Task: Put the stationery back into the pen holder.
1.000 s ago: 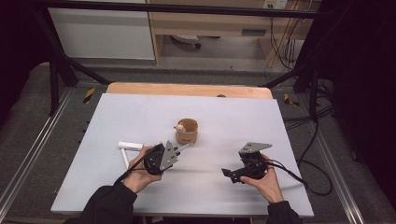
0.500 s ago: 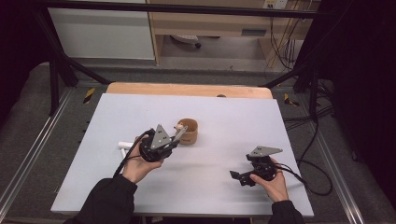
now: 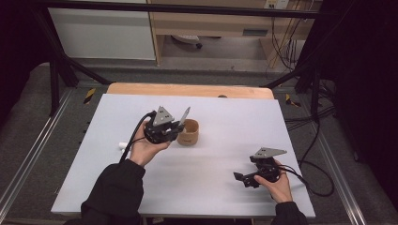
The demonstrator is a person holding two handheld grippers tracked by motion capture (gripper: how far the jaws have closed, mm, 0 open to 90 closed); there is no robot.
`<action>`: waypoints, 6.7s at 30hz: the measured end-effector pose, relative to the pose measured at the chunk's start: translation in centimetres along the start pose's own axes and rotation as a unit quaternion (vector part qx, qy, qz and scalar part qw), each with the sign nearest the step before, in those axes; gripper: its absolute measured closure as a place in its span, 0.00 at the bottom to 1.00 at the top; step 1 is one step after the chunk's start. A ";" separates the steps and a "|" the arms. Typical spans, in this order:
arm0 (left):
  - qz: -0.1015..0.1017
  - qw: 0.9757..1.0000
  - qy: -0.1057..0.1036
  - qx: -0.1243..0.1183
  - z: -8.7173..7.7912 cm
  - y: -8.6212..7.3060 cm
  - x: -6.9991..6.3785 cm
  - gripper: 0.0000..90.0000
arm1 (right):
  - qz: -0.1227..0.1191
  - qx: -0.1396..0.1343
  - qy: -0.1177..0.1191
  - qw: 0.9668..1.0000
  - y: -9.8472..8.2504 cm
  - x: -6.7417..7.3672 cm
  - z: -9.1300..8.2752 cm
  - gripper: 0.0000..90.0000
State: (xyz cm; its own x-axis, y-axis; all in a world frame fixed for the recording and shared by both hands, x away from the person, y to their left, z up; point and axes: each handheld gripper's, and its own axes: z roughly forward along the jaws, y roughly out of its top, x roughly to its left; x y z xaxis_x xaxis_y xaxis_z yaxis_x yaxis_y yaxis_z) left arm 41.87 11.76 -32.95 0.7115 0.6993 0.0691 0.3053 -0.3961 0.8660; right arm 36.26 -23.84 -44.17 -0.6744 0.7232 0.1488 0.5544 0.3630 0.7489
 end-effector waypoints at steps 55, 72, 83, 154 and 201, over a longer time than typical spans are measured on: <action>-0.011 1.000 0.007 0.002 9.8 1.3 0.5 0.87 | -0.007 0.012 0.003 1.000 -0.1 0.1 0.2 0.02; -0.014 1.000 0.001 0.007 10.0 -0.7 0.8 0.87 | -0.008 0.015 0.004 1.000 -0.2 0.2 0.3 0.02; -0.014 1.000 -0.001 0.022 9.7 -1.5 0.9 0.87 | -0.009 0.018 0.004 1.000 -0.2 0.2 0.4 0.02; -0.149 0.982 0.067 0.099 -7.4 -16.1 8.3 0.49 | -0.012 0.033 -0.003 0.999 -0.4 0.3 0.8 0.02; -0.179 0.970 0.140 0.090 -4.9 -17.5 13.6 0.99 | -0.014 0.038 -0.004 0.999 -0.5 0.4 1.1 0.02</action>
State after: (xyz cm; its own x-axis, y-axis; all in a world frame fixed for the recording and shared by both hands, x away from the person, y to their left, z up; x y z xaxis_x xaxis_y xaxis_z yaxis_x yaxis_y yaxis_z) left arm 43.09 31.10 -44.74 0.3480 0.9352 -0.0658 0.6237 -0.1785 0.7610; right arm 36.23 -23.13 -45.21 -0.6867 0.7166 0.1221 0.5703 0.4270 0.7017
